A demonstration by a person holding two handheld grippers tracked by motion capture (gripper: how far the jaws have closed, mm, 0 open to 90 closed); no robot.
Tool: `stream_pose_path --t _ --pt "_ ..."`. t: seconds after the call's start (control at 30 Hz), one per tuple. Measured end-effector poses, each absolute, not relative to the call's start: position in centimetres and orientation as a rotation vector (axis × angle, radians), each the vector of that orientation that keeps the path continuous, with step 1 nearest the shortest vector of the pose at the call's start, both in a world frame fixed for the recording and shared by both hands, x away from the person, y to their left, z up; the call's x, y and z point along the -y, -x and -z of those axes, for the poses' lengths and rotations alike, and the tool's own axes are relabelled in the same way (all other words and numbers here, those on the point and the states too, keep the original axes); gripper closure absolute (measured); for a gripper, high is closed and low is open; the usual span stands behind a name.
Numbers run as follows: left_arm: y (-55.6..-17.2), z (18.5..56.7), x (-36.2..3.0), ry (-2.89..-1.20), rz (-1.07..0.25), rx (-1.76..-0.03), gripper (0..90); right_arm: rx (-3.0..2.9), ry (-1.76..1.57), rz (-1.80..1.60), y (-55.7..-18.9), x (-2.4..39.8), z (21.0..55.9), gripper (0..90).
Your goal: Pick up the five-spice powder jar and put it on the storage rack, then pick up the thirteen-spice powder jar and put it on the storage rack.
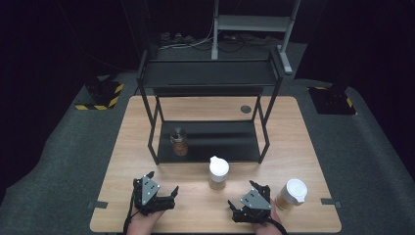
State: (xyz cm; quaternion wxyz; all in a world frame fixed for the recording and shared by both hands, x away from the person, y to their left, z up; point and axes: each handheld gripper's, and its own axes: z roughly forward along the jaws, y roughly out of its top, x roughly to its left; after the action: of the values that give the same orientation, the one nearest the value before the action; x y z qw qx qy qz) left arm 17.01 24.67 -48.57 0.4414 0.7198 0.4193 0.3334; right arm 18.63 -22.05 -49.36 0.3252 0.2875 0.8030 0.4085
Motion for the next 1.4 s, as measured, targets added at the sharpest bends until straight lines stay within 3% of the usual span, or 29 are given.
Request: stream_pose_path --t 0.23,0.5,1.4 --pt "-17.6 49.4 -24.6 -1.861 -0.791 -1.050 0.5 -2.093 -0.757 -1.067 -18.4 21.9 49.5 0.0" --pt "-17.0 49.3 -23.5 -1.942 -0.843 -0.974 0.4 -2.086 -0.757 -1.069 -18.3 22.0 49.5 0.0" --pt "-17.2 49.0 -22.4 -2.047 -0.879 -0.884 0.8 -2.053 -0.757 -1.129 -17.7 22.8 48.6 0.0"
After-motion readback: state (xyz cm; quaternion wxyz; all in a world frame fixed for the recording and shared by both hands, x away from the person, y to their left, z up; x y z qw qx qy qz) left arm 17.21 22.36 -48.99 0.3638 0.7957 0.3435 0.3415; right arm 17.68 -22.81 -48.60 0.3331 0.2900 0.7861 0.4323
